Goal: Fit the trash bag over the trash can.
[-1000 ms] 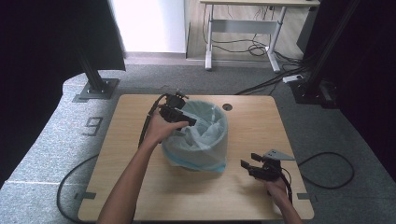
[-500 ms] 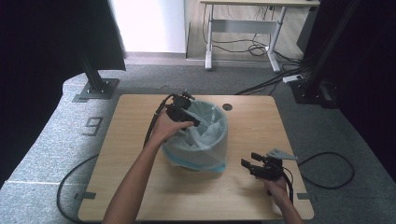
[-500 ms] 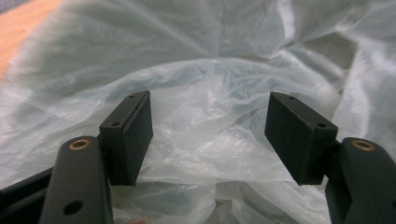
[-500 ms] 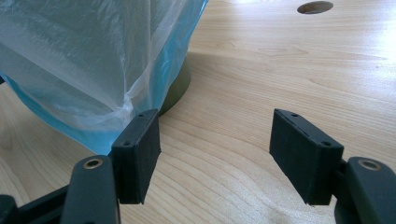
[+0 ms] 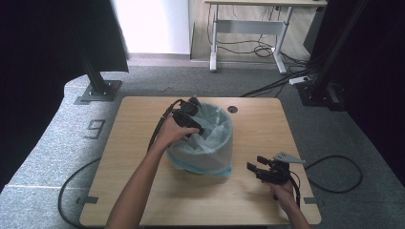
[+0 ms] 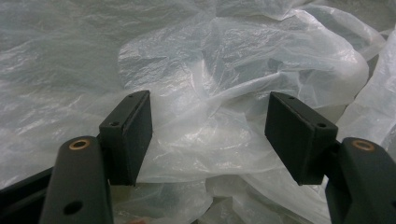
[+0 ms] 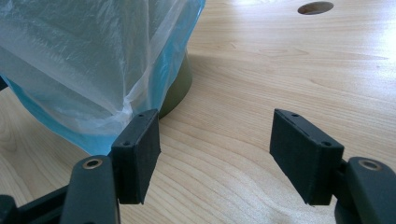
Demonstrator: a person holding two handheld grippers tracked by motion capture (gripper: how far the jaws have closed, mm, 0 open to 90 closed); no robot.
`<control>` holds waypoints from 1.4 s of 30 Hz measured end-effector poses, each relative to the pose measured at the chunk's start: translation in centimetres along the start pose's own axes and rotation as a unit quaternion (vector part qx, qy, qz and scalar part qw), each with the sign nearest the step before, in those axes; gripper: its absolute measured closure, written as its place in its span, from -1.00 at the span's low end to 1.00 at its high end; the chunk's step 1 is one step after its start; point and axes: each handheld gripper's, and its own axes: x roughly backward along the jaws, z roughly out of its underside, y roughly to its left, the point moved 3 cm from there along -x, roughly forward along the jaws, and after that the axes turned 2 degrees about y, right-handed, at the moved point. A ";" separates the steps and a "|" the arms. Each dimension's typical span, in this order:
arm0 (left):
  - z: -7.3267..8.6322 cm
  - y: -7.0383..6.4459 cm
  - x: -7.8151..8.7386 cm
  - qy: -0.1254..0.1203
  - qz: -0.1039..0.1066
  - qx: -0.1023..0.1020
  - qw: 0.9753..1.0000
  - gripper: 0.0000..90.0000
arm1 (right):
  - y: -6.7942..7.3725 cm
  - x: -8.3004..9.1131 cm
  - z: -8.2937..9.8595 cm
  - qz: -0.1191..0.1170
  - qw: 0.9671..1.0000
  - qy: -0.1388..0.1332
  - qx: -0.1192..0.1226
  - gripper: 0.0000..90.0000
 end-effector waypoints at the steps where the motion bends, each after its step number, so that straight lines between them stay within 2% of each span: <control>1: 0.0 0.0 0.0 0.000 0.001 0.000 1.000 -0.29 | 0.0 0.0 0.0 0.000 1.000 0.000 -0.001 -0.28; 4: 0.0 0.0 0.2 -0.013 0.007 -0.002 1.000 -0.29 | 0.0 0.0 0.0 -0.001 1.000 0.000 0.000 -0.28; 8: 0.1 -0.2 1.5 -0.064 0.033 -0.002 0.997 -0.30 | -0.1 0.0 0.0 0.000 1.000 0.001 0.000 -0.28; 11: 0.5 -0.3 2.9 -0.104 0.046 -0.002 0.994 -0.30 | -0.2 0.0 0.1 0.001 1.000 0.001 -0.002 -0.28; 13: 0.9 -0.3 3.5 -0.120 0.049 -0.001 0.991 -0.31 | -0.3 -0.1 0.2 0.002 1.000 0.002 -0.003 -0.28; 16: 1.7 -0.1 4.6 -0.152 0.058 0.001 0.987 -0.31 | -0.3 -0.1 0.2 0.003 1.000 0.002 -0.003 -0.28; 18: 2.4 0.2 5.2 -0.170 0.063 0.004 0.983 -0.31 | -0.4 -0.2 0.1 0.005 1.000 0.003 -0.003 -0.28; 20: 3.1 0.5 5.6 -0.182 0.062 0.006 0.981 -0.32 | -0.4 -0.3 0.2 0.007 1.000 0.005 0.002 -0.28; 23: 4.2 0.7 6.4 -0.204 0.064 0.011 0.977 -0.31 | -0.3 -0.5 0.3 0.010 1.000 0.010 0.009 -0.28; 29: 6.4 0.9 7.2 -0.224 0.072 0.009 0.972 -0.32 | -0.3 -0.4 0.4 0.014 1.000 0.013 0.012 -0.28; 31: 7.1 0.9 7.4 -0.231 0.069 0.004 0.970 -0.31 | -0.4 -0.4 0.4 0.014 1.000 0.014 0.014 -0.28; 36: 8.5 0.6 7.7 -0.238 0.056 -0.007 0.970 -0.31 | -0.5 0.2 0.4 0.021 1.000 0.008 0.014 -0.28; 40: 9.4 0.6 7.8 -0.239 0.042 -0.014 0.970 -0.32 | -0.4 0.4 0.4 0.023 1.000 0.006 0.011 -0.28; 42: 9.9 0.6 7.9 -0.243 0.040 -0.013 0.969 -0.32 | -0.3 0.2 0.4 0.023 1.000 0.009 0.015 -0.28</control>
